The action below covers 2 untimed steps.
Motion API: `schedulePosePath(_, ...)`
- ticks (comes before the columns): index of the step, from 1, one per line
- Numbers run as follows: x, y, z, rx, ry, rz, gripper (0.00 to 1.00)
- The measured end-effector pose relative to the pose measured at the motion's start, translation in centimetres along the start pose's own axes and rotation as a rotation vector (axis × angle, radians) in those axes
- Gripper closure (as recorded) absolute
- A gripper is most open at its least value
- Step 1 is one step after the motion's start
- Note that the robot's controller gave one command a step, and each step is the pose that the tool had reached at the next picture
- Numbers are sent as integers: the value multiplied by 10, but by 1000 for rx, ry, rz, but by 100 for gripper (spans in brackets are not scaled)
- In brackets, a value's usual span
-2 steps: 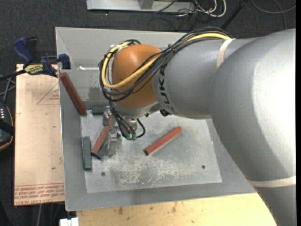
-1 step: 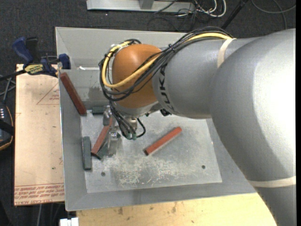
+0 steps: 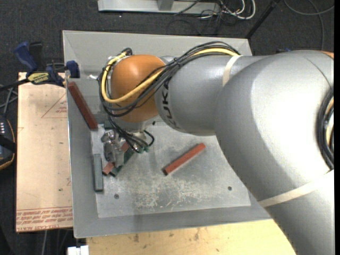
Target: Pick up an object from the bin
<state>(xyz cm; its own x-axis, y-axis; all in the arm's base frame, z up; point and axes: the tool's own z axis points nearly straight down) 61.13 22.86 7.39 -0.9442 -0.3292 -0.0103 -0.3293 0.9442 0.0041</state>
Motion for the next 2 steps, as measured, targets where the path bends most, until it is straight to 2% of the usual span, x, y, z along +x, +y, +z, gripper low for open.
schedulePosePath(1, 0, 0, 0, 0, 0, 0, 100)
schedulePosePath(2, 22, -14, -133, 3, 6, -13, 100)
